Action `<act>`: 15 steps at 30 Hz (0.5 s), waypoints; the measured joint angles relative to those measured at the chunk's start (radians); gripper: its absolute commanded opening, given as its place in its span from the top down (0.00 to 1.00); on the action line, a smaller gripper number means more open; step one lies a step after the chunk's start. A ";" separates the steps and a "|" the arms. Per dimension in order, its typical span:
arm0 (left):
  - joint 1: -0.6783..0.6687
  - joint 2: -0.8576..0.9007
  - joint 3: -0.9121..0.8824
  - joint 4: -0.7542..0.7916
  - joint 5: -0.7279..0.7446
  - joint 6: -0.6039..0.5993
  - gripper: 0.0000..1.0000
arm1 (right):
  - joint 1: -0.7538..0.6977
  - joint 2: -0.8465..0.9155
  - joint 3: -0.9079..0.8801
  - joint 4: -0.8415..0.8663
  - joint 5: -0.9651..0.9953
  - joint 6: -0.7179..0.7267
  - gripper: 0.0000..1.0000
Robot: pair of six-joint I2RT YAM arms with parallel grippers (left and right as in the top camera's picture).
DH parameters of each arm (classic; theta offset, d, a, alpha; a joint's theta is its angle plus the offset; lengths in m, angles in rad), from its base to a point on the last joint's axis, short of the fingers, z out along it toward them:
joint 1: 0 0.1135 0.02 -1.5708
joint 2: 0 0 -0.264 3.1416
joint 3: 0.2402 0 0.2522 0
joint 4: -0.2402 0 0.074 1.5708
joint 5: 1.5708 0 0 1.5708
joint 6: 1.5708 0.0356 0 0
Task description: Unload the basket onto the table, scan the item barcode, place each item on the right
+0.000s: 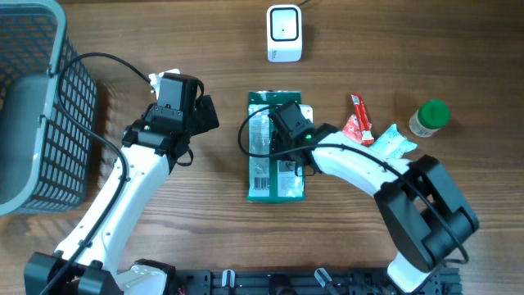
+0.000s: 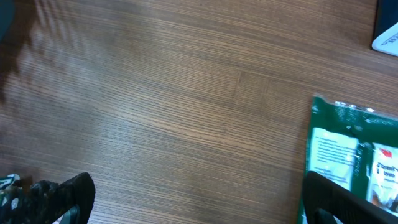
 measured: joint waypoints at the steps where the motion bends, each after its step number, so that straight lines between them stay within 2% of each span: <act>1: 0.000 0.000 0.000 0.000 0.000 0.000 0.00 | -0.001 0.010 0.007 -0.002 0.011 0.006 0.74; 4: 0.000 0.000 0.000 0.000 0.000 0.000 0.00 | -0.002 0.024 0.024 -0.013 0.014 0.014 0.80; 5: 0.000 0.000 0.000 0.000 0.000 0.000 0.00 | -0.002 0.025 0.026 -0.017 0.016 0.017 0.75; 6: 0.000 0.000 0.000 0.000 0.000 0.000 0.00 | -0.001 0.025 0.027 -0.020 0.016 0.018 0.64; 8: 0.000 0.000 0.000 0.000 0.000 0.000 0.00 | -0.003 0.023 0.029 -0.035 0.027 0.014 0.62; 11: 0.000 0.000 0.000 0.000 0.000 0.000 0.00 | -0.019 0.010 0.029 -0.077 0.028 -0.012 0.78; 12: 0.000 0.000 0.000 0.000 0.000 0.000 0.00 | -0.024 0.005 0.029 -0.093 0.029 -0.035 0.79; 13: 0.000 0.000 0.000 0.000 0.000 0.000 0.00 | -0.028 0.000 0.029 -0.106 0.034 -0.048 0.74; 14: 0.000 0.000 0.000 0.000 0.000 0.000 0.00 | -0.031 -0.004 0.029 -0.126 0.048 -0.058 0.59; 15: 0.000 0.000 0.000 0.000 0.000 0.000 0.00 | -0.032 -0.008 0.029 -0.145 0.064 -0.068 0.51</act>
